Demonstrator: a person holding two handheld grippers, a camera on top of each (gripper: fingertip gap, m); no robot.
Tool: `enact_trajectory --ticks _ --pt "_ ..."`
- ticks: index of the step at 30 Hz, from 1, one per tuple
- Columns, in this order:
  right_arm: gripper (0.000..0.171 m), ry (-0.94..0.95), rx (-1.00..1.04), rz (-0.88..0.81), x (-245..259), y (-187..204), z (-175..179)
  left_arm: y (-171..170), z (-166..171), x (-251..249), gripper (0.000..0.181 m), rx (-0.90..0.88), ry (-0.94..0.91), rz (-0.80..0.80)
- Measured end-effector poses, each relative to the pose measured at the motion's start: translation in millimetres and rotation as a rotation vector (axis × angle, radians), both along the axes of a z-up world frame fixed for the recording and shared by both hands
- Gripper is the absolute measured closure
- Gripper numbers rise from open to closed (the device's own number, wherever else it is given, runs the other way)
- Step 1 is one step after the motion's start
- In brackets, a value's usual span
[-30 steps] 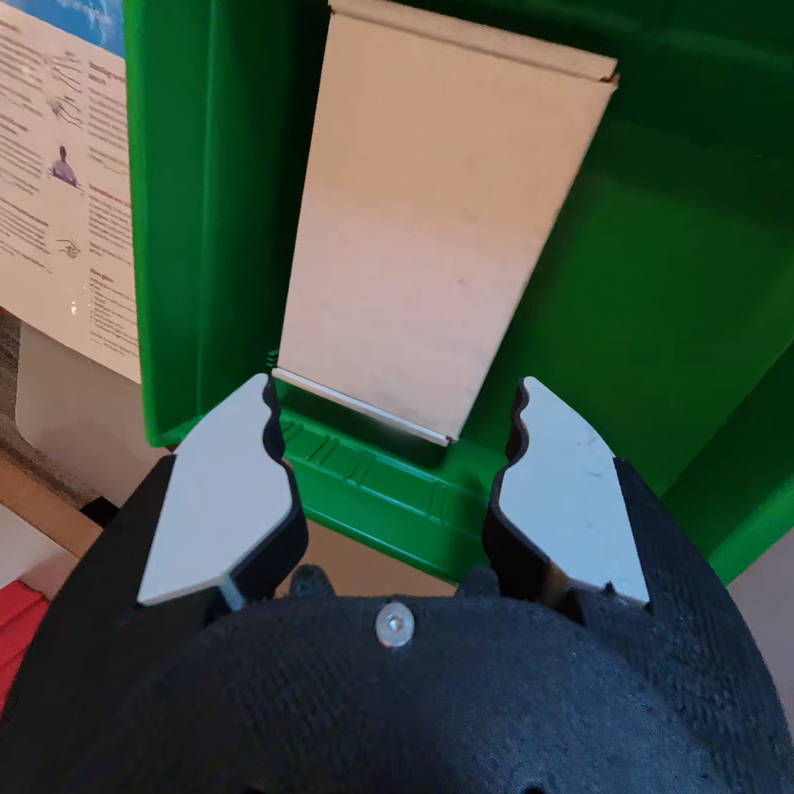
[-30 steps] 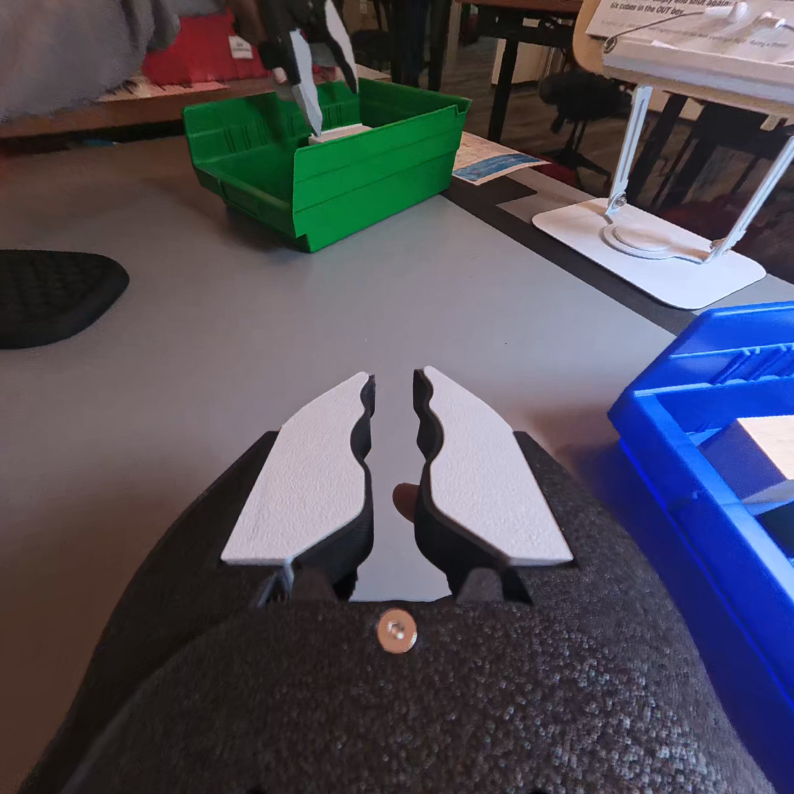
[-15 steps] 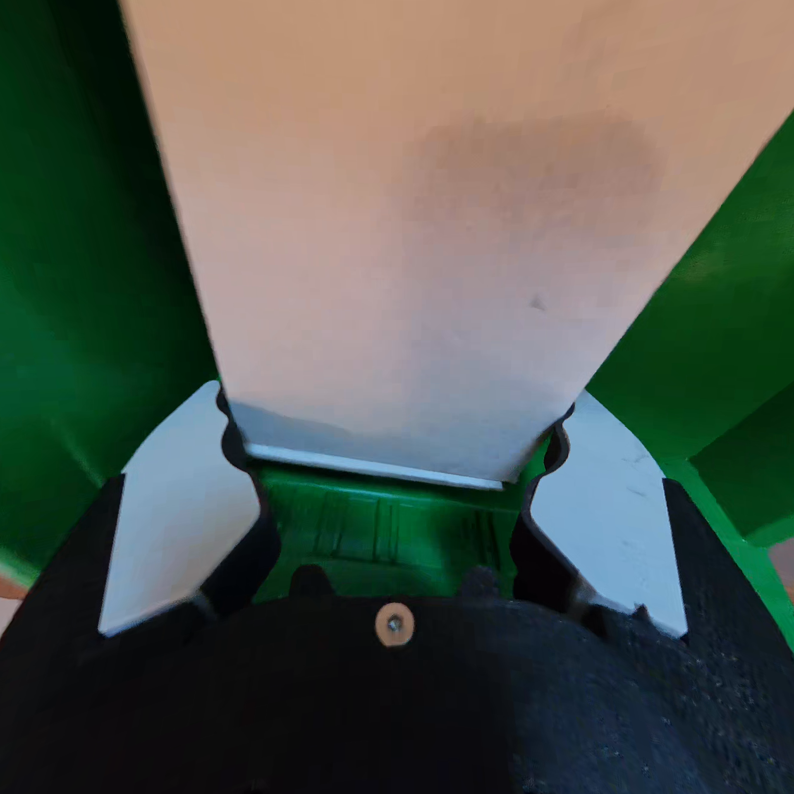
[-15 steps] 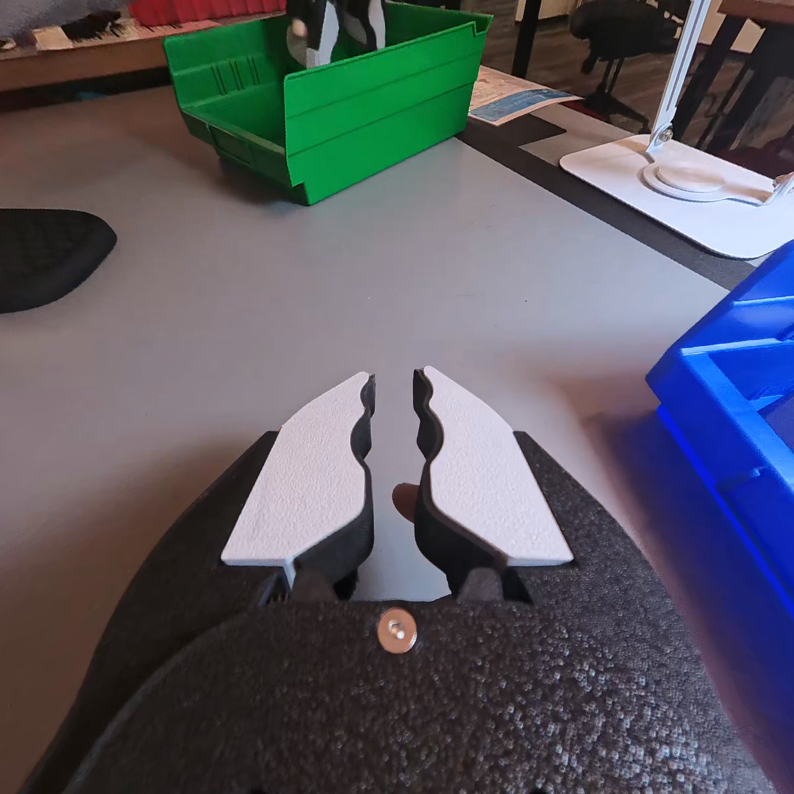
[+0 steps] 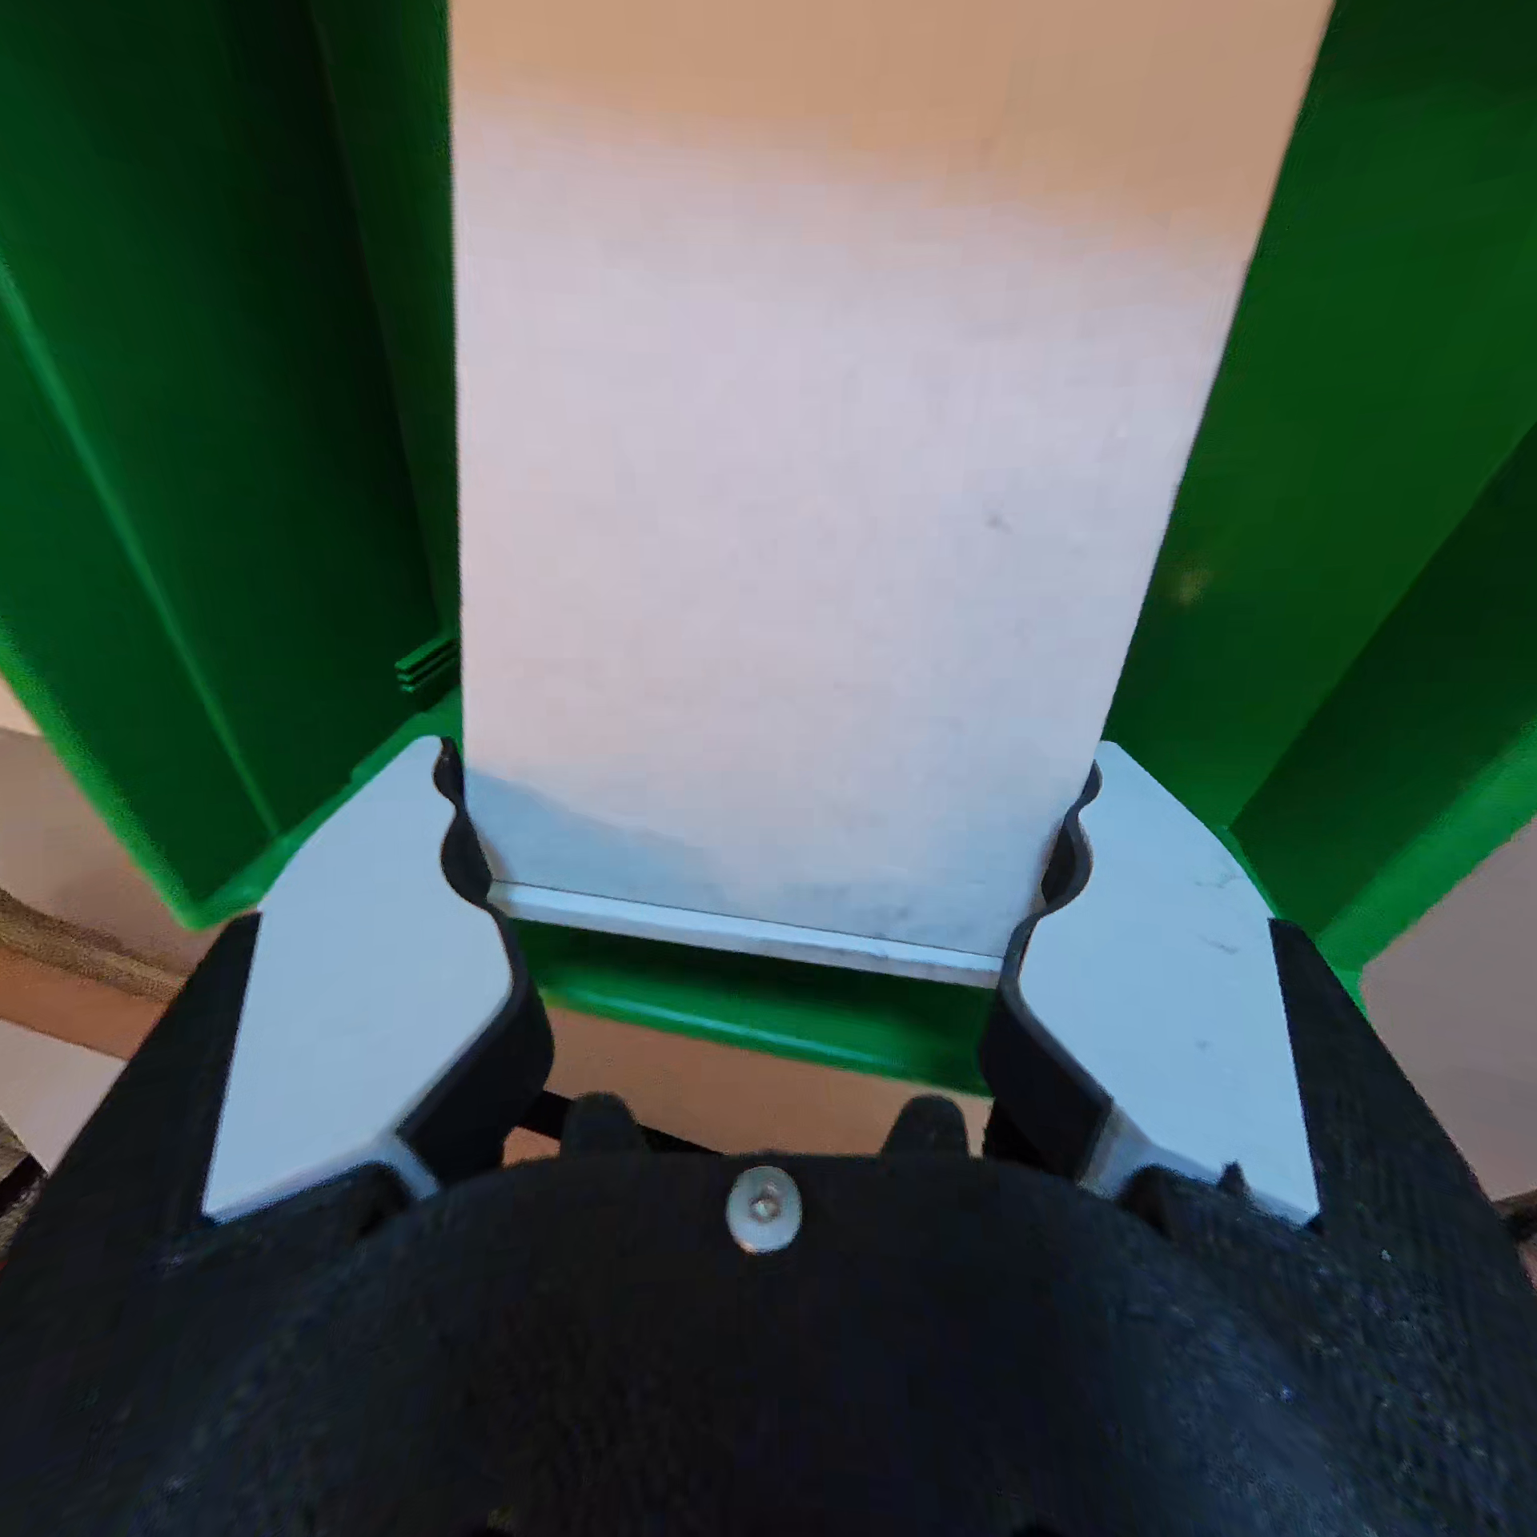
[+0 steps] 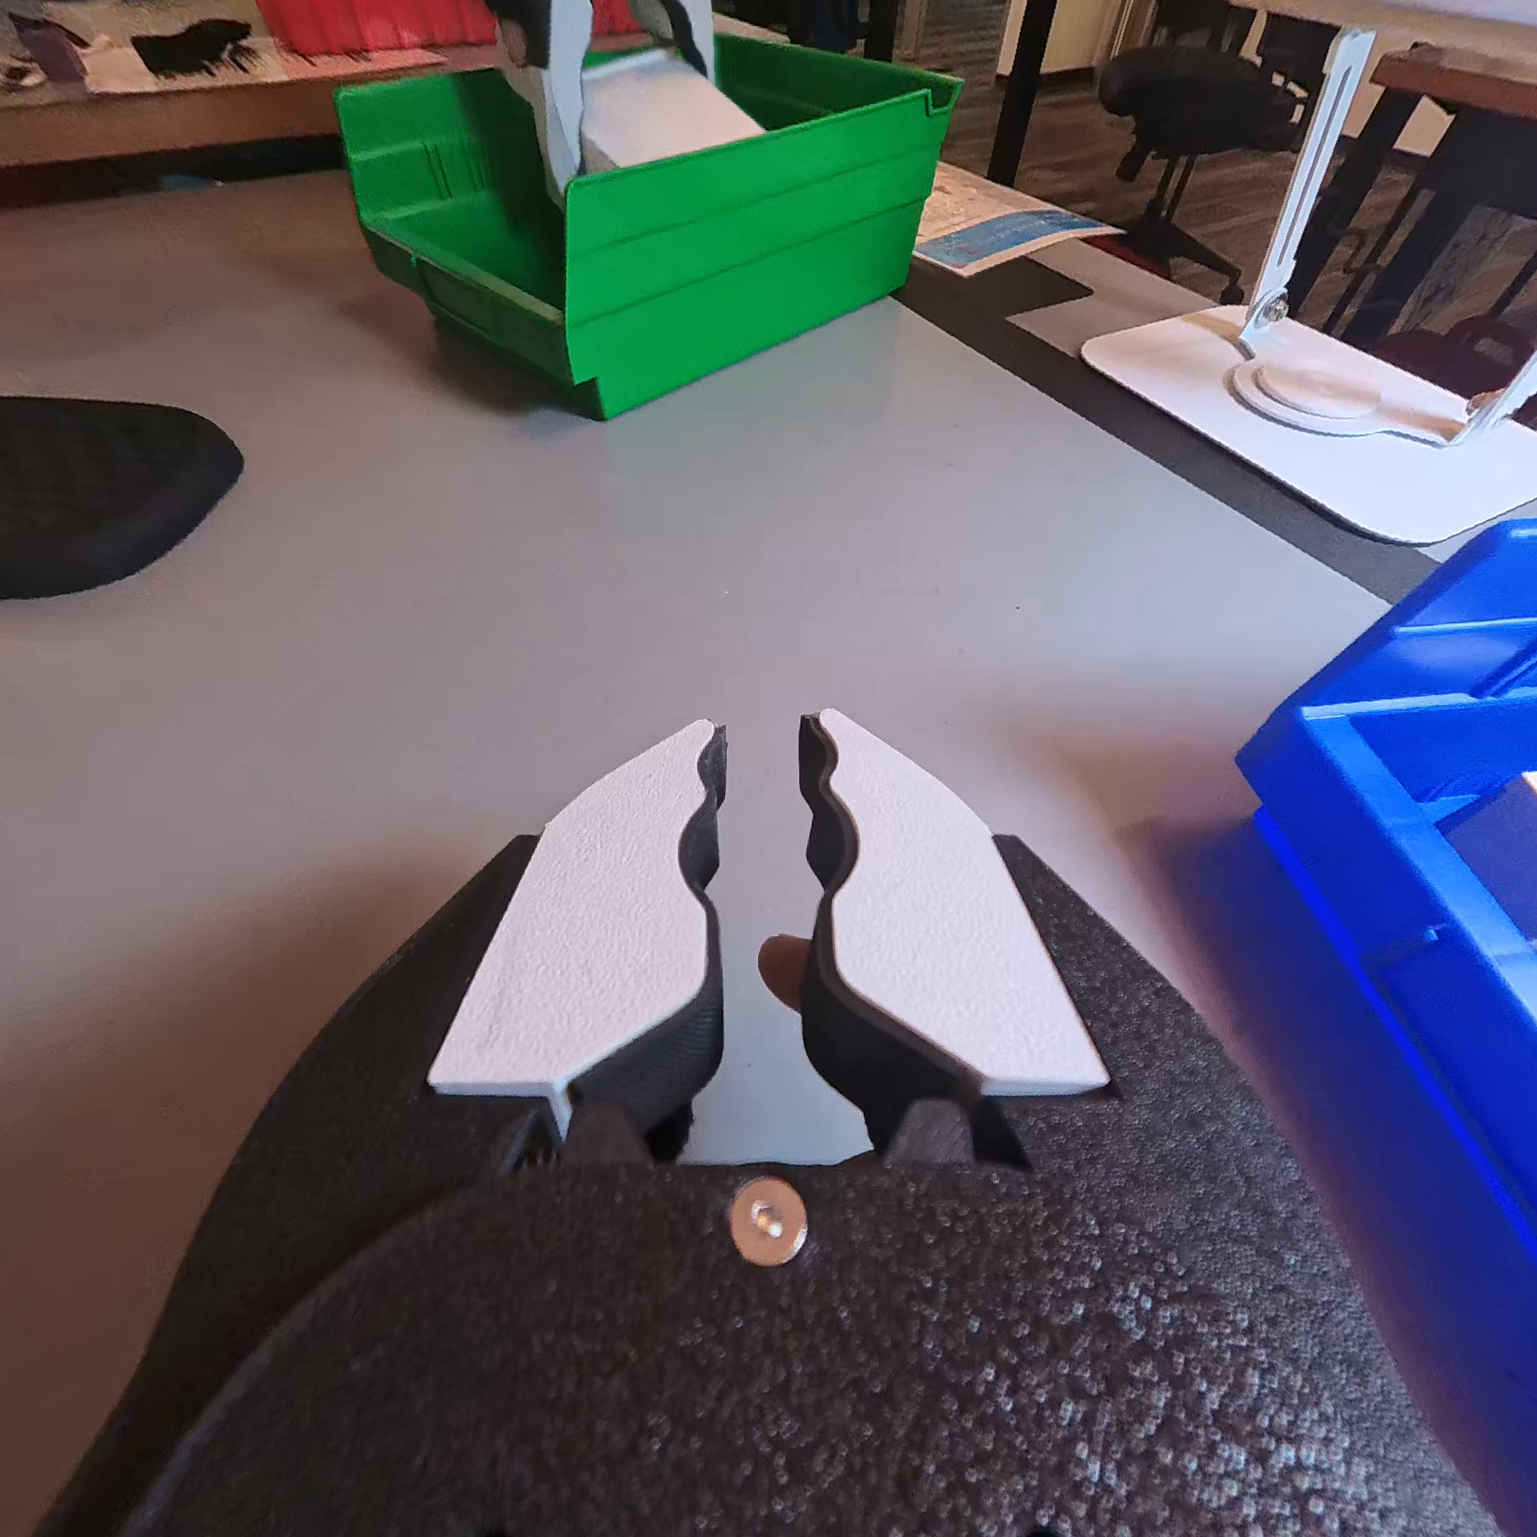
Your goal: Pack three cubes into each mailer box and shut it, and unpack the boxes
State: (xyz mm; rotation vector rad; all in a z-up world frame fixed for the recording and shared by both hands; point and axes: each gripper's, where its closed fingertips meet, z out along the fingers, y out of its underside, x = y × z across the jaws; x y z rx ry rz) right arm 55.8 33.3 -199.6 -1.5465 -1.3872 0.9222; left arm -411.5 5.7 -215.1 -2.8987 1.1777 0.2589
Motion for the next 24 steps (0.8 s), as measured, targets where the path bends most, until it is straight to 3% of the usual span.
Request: enact_trajectory --ticks 8,13,17,19,24 --pt "0.155 0.017 0.030 0.019 -0.6 -7.1 7.2 -28.9 71.6 2.6 0.051 0.051 0.157 -0.052" --pt "0.155 0.018 0.088 0.034 -4.5 -14.5 9.1 -37.5 120.8 37.4 0.050 0.088 0.223 -0.144" --pt "0.148 0.054 0.257 0.019 -9.3 -20.5 19.2 -38.0 149.3 91.9 0.051 0.154 0.146 -0.231" --pt "0.137 0.069 0.365 -0.001 -12.9 -23.2 25.5 -40.1 155.0 128.3 0.051 0.178 0.040 -0.272" --pt "0.109 0.127 0.776 -0.047 -24.6 -37.8 53.1 -49.7 137.6 224.1 0.051 0.168 -0.302 -0.385"
